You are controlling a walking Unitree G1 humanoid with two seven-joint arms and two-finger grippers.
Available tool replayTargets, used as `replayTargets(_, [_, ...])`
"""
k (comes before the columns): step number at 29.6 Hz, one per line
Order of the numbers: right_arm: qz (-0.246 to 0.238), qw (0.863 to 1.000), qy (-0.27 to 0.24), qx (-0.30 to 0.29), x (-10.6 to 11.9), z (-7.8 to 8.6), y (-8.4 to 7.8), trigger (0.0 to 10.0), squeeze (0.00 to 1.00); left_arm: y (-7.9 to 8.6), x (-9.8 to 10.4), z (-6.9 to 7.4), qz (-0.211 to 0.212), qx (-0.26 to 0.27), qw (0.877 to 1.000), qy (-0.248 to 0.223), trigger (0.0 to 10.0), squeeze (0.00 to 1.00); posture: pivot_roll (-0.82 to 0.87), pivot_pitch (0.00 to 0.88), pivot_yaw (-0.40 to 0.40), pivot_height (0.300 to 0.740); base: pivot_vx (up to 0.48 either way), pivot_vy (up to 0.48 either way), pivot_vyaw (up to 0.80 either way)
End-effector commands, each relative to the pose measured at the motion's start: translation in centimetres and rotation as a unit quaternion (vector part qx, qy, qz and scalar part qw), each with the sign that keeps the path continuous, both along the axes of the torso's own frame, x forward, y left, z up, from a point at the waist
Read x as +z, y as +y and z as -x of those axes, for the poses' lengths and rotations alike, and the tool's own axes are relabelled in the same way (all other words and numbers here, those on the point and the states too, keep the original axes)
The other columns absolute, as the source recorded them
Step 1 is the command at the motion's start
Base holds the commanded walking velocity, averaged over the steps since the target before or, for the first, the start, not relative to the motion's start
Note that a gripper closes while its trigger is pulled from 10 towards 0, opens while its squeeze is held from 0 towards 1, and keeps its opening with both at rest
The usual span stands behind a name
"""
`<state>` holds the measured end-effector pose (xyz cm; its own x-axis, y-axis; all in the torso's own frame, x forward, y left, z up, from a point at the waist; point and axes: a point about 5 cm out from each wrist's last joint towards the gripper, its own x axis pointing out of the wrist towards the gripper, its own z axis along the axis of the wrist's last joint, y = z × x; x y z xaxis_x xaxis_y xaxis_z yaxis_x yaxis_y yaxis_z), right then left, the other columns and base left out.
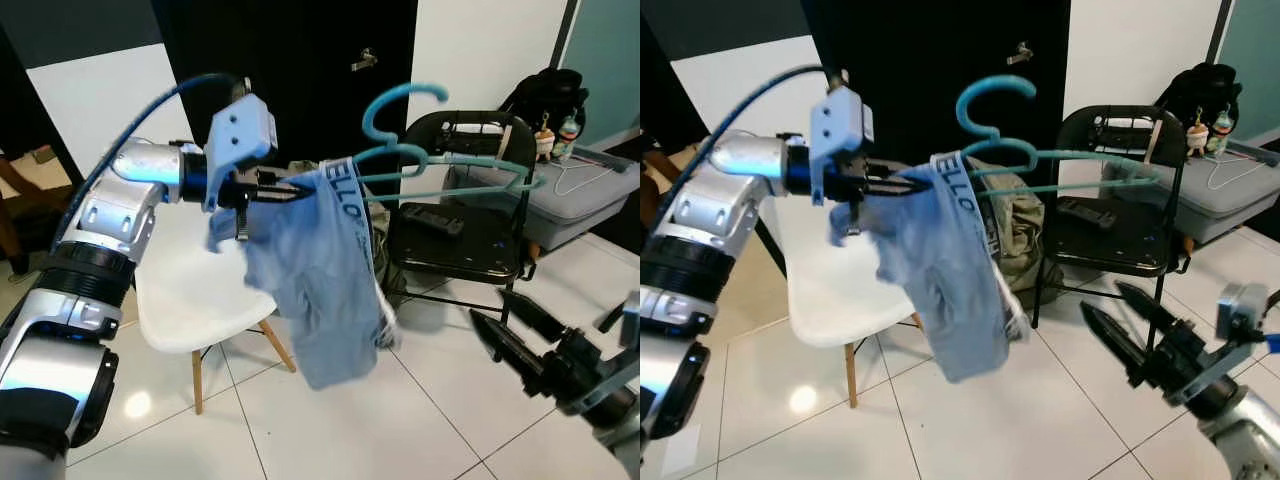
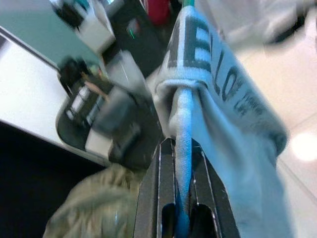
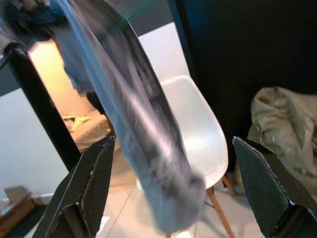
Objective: Hang hanger
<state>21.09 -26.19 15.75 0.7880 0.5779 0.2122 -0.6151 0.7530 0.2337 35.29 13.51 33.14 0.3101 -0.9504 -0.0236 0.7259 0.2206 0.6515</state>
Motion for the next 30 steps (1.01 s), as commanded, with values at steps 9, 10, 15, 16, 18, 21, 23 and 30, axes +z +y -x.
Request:
replayTargets(9, [-0.086, 0.993, 0.077, -0.019, -4.7, -0.4, 1.9, 10.0, 0.0, -0.6, 3.8, 1.0, 0.075, -0.064, 0.995, -0.031, 0.0, 0.0, -0.04, 0.0, 0.092, 0.74, 0.0, 0.0, 0.0])
replayTargets(10, [-0.109, 0.99, 0.083, -0.026, -5.2, -0.6, 1.9, 10.0, 0.0, -0.8, 4.1, 1.1, 0.069, -0.072, 0.994, -0.034, 0.0, 0.0, -0.04, 0.0, 0.092, 0.74, 0.0, 0.0, 0.0])
replayTargets(15, [-0.153, 0.983, 0.092, -0.032, -6.0, -0.9, 2.2, 10.0, 0.0, -1.2, 4.6, 1.2, 0.063, -0.083, 0.994, -0.041, 0.0, 0.0, -0.03, 0.0, 0.094, 0.74, 0.0, 0.0, 0.0])
replayTargets(16, [-0.172, 0.98, 0.094, -0.026, -6.3, -0.9, 2.5, 10.0, 0.0, -1.4, 4.9, 1.3, 0.062, -0.087, 0.993, -0.046, 0.0, 0.0, -0.03, 0.0, 0.095, 0.74, 0.0, 0.0, 0.0])
replayTargets(18, [-0.185, 0.978, 0.095, -0.022, -6.6, -0.9, 2.8, 10.0, 0.0, -1.5, 5.3, 1.5, 0.066, -0.093, 0.992, -0.05, 0.0, 0.0, -0.03, 0.0, 0.098, 0.74, 0.0, 0.0, 0.0])
replayTargets(21, [-0.192, 0.976, 0.098, -0.02, -6.9, -1.1, 3.0, 10.0, 0.0, -1.6, 5.7, 1.6, 0.07, -0.098, 0.991, -0.055, 0.0, 0.0, -0.02, 0.0, 0.101, 0.74, 0.0, 0.0, 0.0])
replayTargets(23, [-0.192, 0.976, 0.098, -0.02, -6.9, -1.1, 3.0, 10.0, 0.0, -1.6, 5.7, 1.6, 0.07, -0.098, 0.991, -0.055, 0.0, 0.0, -0.02, 0.0, 0.101, 0.74, 0.0, 0.0, 0.0])
replayTargets(30, [-0.166, 0.979, 0.12, 0.006, -7.8, -1.6, 4.2, 10.0, 0.0, -1.9, 6.9, 2.4, 0.084, -0.12, 0.987, -0.068, 0.0, 0.0, -0.02, 0.0, 0.101, 0.74, 0.0, 0.0, 0.0])
